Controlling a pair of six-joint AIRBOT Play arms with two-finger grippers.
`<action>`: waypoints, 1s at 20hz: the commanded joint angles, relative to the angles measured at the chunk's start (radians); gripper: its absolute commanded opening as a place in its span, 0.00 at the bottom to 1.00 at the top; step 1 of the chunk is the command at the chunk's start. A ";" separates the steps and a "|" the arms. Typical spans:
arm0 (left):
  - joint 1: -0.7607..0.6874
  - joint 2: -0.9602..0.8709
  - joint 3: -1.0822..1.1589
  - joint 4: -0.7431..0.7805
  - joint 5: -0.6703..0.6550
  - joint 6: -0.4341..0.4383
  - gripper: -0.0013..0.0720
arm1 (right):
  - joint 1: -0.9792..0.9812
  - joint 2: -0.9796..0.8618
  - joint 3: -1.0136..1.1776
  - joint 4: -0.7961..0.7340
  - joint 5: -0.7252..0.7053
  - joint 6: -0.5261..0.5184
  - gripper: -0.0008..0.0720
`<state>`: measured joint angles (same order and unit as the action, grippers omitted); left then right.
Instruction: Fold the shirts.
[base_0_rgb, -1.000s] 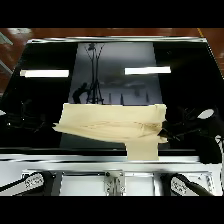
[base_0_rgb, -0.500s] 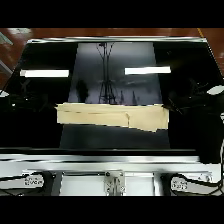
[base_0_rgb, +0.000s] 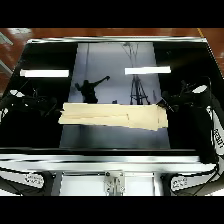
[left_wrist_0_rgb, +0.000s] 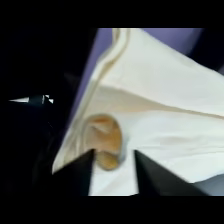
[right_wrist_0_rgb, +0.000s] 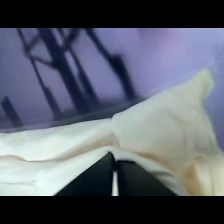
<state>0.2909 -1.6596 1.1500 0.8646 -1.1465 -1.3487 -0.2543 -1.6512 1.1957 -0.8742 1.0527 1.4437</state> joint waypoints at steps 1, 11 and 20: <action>0.012 -0.005 0.039 0.030 -0.014 -0.046 0.75 | -0.026 0.014 0.006 -0.024 0.015 -0.039 0.69; 0.034 0.066 0.170 0.026 -0.250 -0.051 0.72 | -0.124 0.022 0.003 -0.158 0.247 -0.069 0.93; -0.048 0.159 0.170 -0.012 -0.244 -0.048 0.72 | -0.034 -0.125 0.003 -0.096 0.206 -0.072 0.93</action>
<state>0.2703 -1.5177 1.3190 0.8818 -1.3911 -1.3979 -0.3321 -1.7382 1.1999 -0.9684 1.2881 1.3731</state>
